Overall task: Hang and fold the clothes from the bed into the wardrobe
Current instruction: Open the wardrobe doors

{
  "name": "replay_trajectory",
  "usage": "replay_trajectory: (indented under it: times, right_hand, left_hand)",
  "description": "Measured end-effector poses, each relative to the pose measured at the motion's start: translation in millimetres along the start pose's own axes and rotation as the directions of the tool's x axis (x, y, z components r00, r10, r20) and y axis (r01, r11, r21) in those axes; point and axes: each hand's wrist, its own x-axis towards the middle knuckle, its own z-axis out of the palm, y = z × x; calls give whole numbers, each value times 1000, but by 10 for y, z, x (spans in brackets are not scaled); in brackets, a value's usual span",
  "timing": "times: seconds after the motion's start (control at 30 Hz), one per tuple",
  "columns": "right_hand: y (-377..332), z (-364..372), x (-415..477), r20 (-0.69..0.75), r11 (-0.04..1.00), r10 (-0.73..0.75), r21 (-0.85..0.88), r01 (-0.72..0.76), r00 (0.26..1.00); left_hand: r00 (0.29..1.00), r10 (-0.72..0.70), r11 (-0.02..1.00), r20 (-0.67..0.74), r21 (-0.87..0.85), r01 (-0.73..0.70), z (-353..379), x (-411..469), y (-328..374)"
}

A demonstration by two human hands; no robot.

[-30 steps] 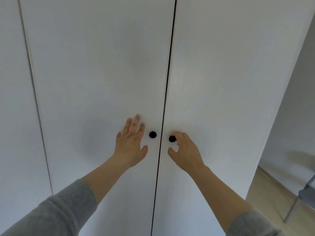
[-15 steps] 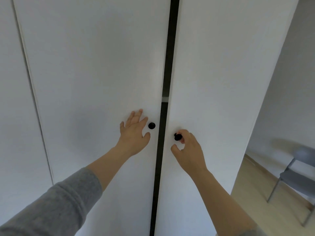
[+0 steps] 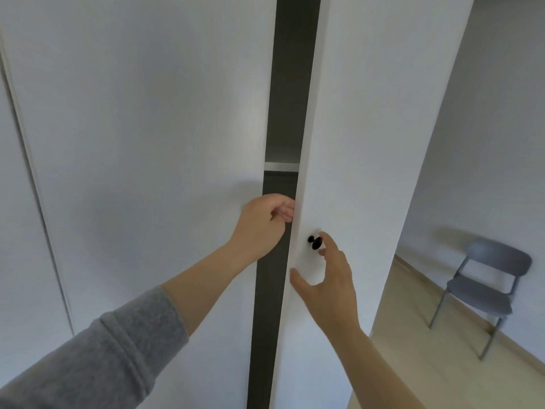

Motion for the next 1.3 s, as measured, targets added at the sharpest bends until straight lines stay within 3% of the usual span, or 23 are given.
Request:
replay_trajectory:
  times: [0.13,0.5,0.63,0.87,1.07,1.3]
  right_hand:
    - [38,250,-205,10,987,161,-3,-161,987]
    - [75,435,-91,-114,962,208,-156,-224,972]
    - [78,348,-135,-116,963,222,-127,-236,968]
    - [95,16,-301,-52,966,258,10,-258,965]
    - [234,-475,-518,7,951,255,180,-252,967]
    - [480,-1177,-781,4,949,225,224,-220,974]
  left_hand:
    - [1000,2,1000,-14,-7,-2,6,-44,50]
    - [999,41,998,31,-55,-39,-6,-120,76]
    - [996,51,995,73,-84,-45,8,-147,78]
    - [1000,12,990,20,-141,-9,114,-370,-102]
    - [997,-44,984,60,-170,53,294,-490,-202]
    - [987,-26,967,160,-245,65,780,-538,-50]
